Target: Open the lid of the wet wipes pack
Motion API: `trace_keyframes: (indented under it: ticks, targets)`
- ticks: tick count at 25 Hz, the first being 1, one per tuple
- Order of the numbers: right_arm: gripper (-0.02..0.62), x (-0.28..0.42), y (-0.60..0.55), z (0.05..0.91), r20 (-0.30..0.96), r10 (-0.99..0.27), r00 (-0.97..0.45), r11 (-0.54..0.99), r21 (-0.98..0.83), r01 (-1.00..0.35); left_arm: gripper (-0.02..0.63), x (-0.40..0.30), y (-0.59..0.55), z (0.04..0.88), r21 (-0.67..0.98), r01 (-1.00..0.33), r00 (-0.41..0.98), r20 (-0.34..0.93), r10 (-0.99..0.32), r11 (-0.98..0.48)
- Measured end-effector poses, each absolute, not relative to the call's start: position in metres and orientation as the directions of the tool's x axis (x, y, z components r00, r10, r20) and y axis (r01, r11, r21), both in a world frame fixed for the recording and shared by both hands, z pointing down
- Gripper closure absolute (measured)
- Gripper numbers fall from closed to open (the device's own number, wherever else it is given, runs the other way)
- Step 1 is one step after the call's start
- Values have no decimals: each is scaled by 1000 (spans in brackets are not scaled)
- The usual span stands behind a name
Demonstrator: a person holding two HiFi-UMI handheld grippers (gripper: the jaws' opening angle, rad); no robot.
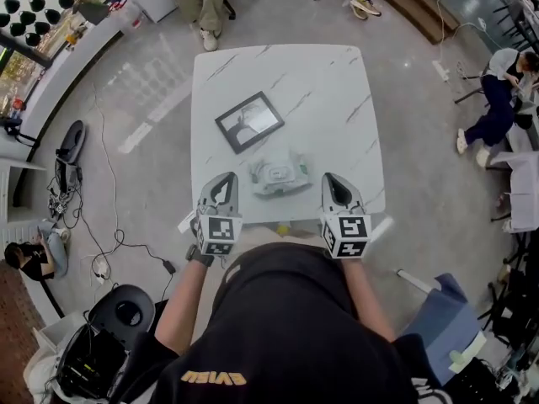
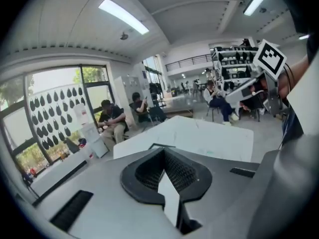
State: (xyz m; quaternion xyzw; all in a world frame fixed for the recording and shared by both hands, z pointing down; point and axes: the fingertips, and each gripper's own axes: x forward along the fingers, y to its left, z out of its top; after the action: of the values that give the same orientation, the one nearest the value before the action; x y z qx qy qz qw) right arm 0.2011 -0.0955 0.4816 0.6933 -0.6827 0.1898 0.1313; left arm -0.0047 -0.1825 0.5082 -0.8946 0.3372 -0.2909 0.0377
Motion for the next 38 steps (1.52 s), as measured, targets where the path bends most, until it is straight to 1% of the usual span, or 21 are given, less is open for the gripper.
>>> trace_keyframes:
  ticks: [4, 6, 10, 18, 24, 29, 36, 38]
  targets:
    - [594, 205, -98, 453, 379, -925, 9, -18, -22, -1000, 591, -11, -196, 457, -210, -645, 632, 393, -668, -735]
    - [594, 205, -104, 445, 350, -937, 2, -2, 0, -1000, 591, -9, -202, 442, -233, -658, 630, 350, -693, -716]
    - [594, 198, -112, 428, 315, -949, -29, 34, 8, -999, 591, -4, -207, 421, -263, -662, 631, 310, -711, -702]
    - [594, 194, -122, 412, 276, -960, -45, 52, 20, -998, 591, -4, -211, 397, -236, -674, 642, 281, -713, -700]
    - [594, 189, -122, 407, 263, -963, -56, 66, 28, -997, 591, -12, -209, 391, -266, -683, 630, 256, -733, -680]
    - [594, 186, -120, 404, 265, -962, -60, 71, 32, -997, 591, -13, -207, 388, -266, -682, 632, 253, -732, -681]
    - [594, 190, -116, 408, 275, -960, -46, 59, 38, -998, 591, -5, -204, 390, -218, -672, 653, 276, -705, -707]
    - [594, 192, -115, 408, 278, -960, -40, 53, 39, -998, 591, -2, -204, 389, -232, -665, 653, 279, -704, -709]
